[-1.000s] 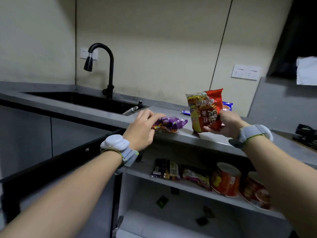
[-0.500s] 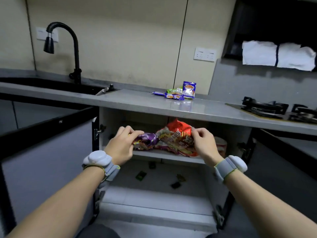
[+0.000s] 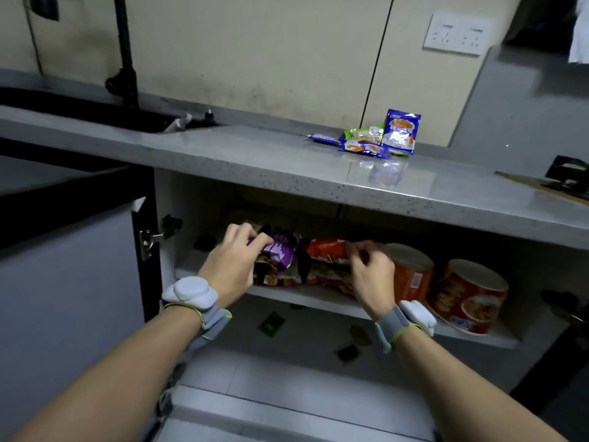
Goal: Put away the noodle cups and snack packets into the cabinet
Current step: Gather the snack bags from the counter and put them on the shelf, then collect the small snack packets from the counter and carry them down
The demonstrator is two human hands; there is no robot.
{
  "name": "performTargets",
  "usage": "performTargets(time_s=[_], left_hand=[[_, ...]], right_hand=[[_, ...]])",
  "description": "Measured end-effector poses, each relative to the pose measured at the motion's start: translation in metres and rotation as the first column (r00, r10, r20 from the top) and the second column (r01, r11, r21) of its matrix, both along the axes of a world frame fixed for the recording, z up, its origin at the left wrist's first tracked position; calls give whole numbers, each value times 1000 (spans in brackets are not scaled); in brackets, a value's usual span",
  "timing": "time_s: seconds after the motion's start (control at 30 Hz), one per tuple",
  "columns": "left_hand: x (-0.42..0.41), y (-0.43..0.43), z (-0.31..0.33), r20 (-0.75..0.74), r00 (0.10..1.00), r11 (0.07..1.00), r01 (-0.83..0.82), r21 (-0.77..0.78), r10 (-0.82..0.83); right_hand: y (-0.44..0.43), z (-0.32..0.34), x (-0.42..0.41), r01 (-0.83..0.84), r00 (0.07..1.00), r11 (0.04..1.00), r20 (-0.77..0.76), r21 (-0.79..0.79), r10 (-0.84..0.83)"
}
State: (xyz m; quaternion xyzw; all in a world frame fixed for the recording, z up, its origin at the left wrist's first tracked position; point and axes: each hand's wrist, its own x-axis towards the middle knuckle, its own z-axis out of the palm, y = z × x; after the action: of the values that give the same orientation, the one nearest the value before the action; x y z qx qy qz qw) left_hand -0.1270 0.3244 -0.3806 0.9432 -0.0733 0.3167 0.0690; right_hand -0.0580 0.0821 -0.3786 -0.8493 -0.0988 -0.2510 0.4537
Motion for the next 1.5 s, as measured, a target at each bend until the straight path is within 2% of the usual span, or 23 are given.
performTargets(time_s=[0.17,0.3,0.4,0.53,0.63,0.73,0.83,0.87,0.93,1.0,1.13,1.3,1.4,1.5], left_hand=[[44,-14,-11,-189,969,988,-152,35,156],[47,-12,-14,-233,969,994,-95,-56,80],[53,-8,-32,-315,947,993,-95,-68,69],[59,-12,-32,-380,912,988,-145,46,152],[44,-17,-30,-358,915,978,-206,-9,189],[-12,-30,-26,-270,959,961,-152,-233,87],[-64,-44,-34,-302,953,891,-130,-435,-8],[-82,-50,-38,-332,942,843,-133,-522,-57],[-111,-61,-46,-356,913,683,-130,-718,-200],[-131,-71,-58,-336,890,547,-123,-828,-308],[-141,-80,-82,-326,862,392,-166,-905,-387],[-108,-76,-119,-350,846,205,-289,-935,-402],[-59,-72,-146,-412,819,201,-360,-911,-399],[-35,-71,-143,-439,803,203,-389,-899,-403]], right_hand=[[8,-20,35,61,998,990,-27,-125,-65],[9,-25,29,117,993,943,48,-311,-108],[13,-51,34,129,988,886,-22,-445,-155],[9,-51,34,133,986,863,-27,-487,-167],[10,-45,11,117,980,863,-85,-492,-181],[-7,-36,-53,66,983,924,-134,-376,-125],[-22,-41,-113,-31,963,990,-268,-139,-8],[-26,-46,-132,-30,953,997,-302,-66,9],[-32,-56,-161,-16,930,997,-365,77,43],[-31,-71,-178,-12,899,974,-425,228,111],[-22,-99,-188,16,829,867,-491,498,266],[-16,-135,-167,90,803,788,-513,608,304],[-7,-161,-123,114,766,805,-568,582,302],[-2,-152,-101,97,753,824,-582,558,306]])
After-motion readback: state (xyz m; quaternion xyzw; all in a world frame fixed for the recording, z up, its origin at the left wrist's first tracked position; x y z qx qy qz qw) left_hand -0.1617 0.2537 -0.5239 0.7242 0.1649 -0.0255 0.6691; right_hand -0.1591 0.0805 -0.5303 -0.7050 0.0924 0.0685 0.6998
